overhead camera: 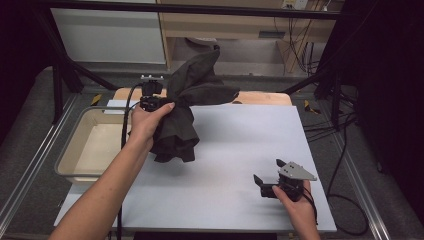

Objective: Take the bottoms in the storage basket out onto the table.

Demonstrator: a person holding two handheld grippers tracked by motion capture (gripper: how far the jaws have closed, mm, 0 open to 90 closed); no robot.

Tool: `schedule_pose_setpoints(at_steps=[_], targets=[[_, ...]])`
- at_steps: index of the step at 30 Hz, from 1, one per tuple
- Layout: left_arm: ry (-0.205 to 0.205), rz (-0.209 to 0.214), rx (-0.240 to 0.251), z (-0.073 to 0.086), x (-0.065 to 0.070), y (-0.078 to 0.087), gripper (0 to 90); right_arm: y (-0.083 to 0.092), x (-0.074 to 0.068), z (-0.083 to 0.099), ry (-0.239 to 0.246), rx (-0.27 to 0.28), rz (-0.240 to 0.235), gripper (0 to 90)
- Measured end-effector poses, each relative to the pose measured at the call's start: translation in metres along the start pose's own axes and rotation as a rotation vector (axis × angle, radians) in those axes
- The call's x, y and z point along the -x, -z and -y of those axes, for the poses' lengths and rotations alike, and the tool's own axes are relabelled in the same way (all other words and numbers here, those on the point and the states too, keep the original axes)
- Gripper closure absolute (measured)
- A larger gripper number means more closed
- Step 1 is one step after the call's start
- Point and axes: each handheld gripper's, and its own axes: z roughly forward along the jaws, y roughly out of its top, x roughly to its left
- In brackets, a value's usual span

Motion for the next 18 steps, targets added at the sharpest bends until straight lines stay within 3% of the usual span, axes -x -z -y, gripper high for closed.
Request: schedule_pose_setpoints(at_steps=[4, 6, 18], targets=[[-0.037, 0.019, -0.020, 0.002, 0.004, -0.003, 65.3, 0.000, 0.000, 0.000, 0.004, -0.002, -0.004, 3.0], [-0.034, 0.038, -0.028, 0.003, 0.006, -0.007, 65.4, -0.001, 0.000, 0.000, 0.003, -0.001, -0.007, 3.0], [-0.055, 0.032, -0.054, 0.007, 0.021, -0.018, 65.5, 0.001, 0.000, 0.000, 0.001, -0.002, -0.004, 3.0]])
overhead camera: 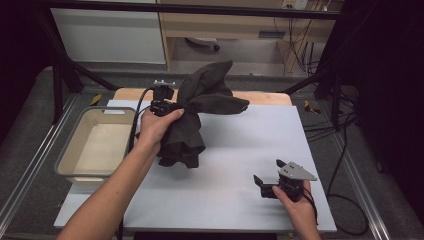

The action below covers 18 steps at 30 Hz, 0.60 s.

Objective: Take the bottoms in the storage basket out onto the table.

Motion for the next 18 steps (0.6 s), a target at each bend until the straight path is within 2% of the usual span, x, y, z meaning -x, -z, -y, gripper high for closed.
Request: schedule_pose_setpoints(at_steps=[5, 10, 18], targets=[[-0.003, 0.007, -0.010, 0.001, 0.003, -0.004, 65.4, -0.001, 0.001, 0.000, 0.001, -0.001, 0.002, 2.9], [-0.036, 0.008, -0.032, 0.003, 0.010, -0.009, 65.4, 0.000, 0.000, -0.001, 0.001, 0.001, 0.000, 2.9], [-0.038, 0.022, -0.049, 0.008, 0.014, -0.015, 65.4, 0.000, 0.001, -0.001, 0.001, 0.000, 0.001, 2.9]])
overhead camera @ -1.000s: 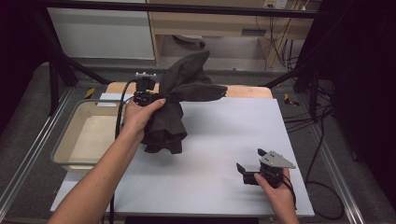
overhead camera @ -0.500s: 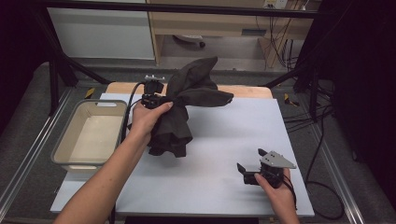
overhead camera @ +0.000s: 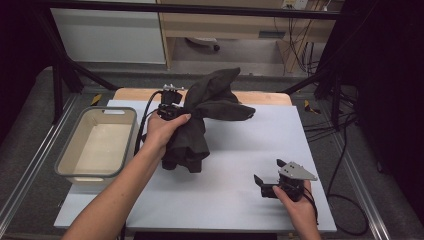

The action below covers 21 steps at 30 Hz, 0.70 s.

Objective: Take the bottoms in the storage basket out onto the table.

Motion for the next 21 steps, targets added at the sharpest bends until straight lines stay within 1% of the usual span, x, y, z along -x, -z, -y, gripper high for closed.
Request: schedule_pose_setpoints(at_steps=[5, 16, 21], targets=[[-0.007, 0.009, -0.016, 0.004, 0.004, -0.005, 65.4, -0.001, -0.001, 0.000, 0.007, -0.003, -0.002, 2.9], [-0.032, 0.036, -0.048, 0.014, 0.014, -0.015, 65.3, 0.001, 0.001, 0.000, 0.005, -0.001, 0.005, 2.9], [-0.040, 0.039, -0.054, 0.015, 0.017, -0.016, 65.3, 0.001, 0.002, 0.000, 0.004, 0.001, 0.007, 2.9]])
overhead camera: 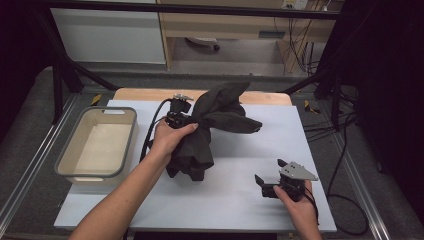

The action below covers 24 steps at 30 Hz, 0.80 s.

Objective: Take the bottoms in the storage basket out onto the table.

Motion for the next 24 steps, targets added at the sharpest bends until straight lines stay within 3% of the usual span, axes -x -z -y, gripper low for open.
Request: schedule_pose_setpoints(at_steps=[12, 24], targets=[[-0.002, 0.005, -0.011, 0.0043, 0.0011, -0.0022, 65.2, 0.0000, -0.0001, -0.0001, 0.003, -0.001, -0.001, 2.9], [-0.029, 0.009, -0.036, 0.0083, 0.0086, -0.0050, 65.2, 0.0006, 0.0011, -0.0001, -0.008, 0.000, -0.003, 2.9]])
